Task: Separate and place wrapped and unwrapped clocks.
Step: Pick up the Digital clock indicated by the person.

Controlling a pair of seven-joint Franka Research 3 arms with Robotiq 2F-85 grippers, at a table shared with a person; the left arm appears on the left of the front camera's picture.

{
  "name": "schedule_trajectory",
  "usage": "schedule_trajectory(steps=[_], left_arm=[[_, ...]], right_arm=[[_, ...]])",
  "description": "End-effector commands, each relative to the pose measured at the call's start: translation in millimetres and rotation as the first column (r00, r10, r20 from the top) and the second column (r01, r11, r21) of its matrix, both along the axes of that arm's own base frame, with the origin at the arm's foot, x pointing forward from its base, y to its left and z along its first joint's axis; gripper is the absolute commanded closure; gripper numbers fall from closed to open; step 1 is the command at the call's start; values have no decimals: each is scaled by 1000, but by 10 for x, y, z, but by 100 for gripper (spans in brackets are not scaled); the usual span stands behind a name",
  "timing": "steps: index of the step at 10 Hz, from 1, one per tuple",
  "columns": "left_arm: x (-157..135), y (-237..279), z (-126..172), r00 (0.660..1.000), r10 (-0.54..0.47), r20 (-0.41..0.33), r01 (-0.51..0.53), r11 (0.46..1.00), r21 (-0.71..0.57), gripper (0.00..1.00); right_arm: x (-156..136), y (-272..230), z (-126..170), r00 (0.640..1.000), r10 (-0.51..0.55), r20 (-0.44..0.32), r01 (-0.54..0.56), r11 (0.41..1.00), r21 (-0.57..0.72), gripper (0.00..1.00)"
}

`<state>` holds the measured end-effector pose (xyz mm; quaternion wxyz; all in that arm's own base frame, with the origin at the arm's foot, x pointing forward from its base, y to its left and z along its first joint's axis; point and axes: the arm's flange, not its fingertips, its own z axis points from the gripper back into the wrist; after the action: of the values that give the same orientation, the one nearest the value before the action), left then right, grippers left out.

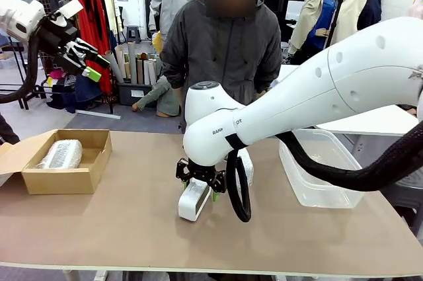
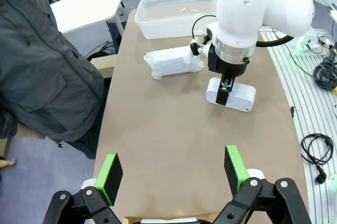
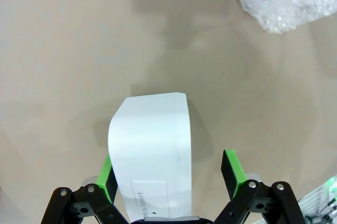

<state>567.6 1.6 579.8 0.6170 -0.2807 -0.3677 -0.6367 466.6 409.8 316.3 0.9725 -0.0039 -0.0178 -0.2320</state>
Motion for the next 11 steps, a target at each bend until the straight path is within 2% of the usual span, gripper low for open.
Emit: schedule_trajectory(steps=[1, 6, 7, 9, 11], left_arm=[[-16, 0, 6, 1000, -3, -2, 2, 1000, -2, 0], [-16, 0, 6, 1000, -3, -2, 2, 1000, -2, 0], [-16, 0, 6, 1000, -3, -2, 2, 1000, -2, 0], [-16, 0, 6, 1000, -3, -2, 2, 1000, -2, 0], [-16, 0, 6, 1000, -3, -2, 2, 1000, -2, 0]], right_arm=[[-11, 10, 17, 1000, -21, -4, 21, 1000, -17, 0], [-30, 14, 38, 1000, -2, 5, 2, 1000, 20, 95], [-33, 22, 58, 1000, 4, 12, -4, 1000, 19, 100], [-89, 44, 146, 1000, 21, 12, -21, 1000, 9, 100], [-177, 126, 358, 994, 61, -88, -67, 995, -75, 100]])
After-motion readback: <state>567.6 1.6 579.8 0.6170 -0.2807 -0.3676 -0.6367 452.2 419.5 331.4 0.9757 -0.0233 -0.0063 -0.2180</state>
